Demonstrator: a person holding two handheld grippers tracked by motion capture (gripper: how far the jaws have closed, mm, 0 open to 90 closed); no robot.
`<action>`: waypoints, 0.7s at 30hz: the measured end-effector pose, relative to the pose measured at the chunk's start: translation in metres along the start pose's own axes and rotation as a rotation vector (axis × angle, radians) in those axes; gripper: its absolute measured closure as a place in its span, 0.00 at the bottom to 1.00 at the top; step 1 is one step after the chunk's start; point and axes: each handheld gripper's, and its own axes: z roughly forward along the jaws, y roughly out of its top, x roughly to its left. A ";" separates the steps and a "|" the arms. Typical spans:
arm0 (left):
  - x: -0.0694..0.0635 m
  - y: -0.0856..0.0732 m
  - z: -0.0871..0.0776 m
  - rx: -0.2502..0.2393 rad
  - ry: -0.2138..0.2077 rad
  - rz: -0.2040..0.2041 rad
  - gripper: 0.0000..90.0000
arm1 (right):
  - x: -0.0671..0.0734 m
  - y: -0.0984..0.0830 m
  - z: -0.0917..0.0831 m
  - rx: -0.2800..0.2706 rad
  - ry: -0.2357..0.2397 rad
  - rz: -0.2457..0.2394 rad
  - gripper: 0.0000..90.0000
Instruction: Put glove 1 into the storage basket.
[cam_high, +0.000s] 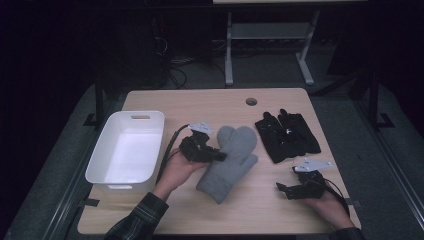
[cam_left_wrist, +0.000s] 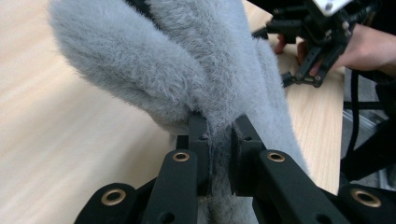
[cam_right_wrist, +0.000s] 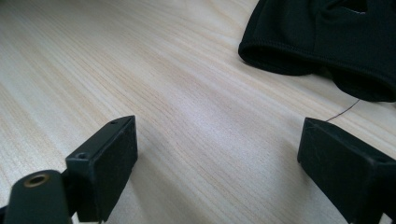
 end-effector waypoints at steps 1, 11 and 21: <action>0.002 0.002 -0.006 -0.003 0.011 0.001 0.90 | 0.000 0.000 0.000 0.002 0.000 0.005 0.13; 0.015 0.012 -0.072 -0.051 0.095 -0.021 0.91 | 0.000 0.000 0.000 0.000 -0.001 0.003 0.13; 0.023 0.013 -0.141 -0.101 0.182 -0.056 0.91 | 0.000 0.000 0.000 0.000 0.000 0.002 0.13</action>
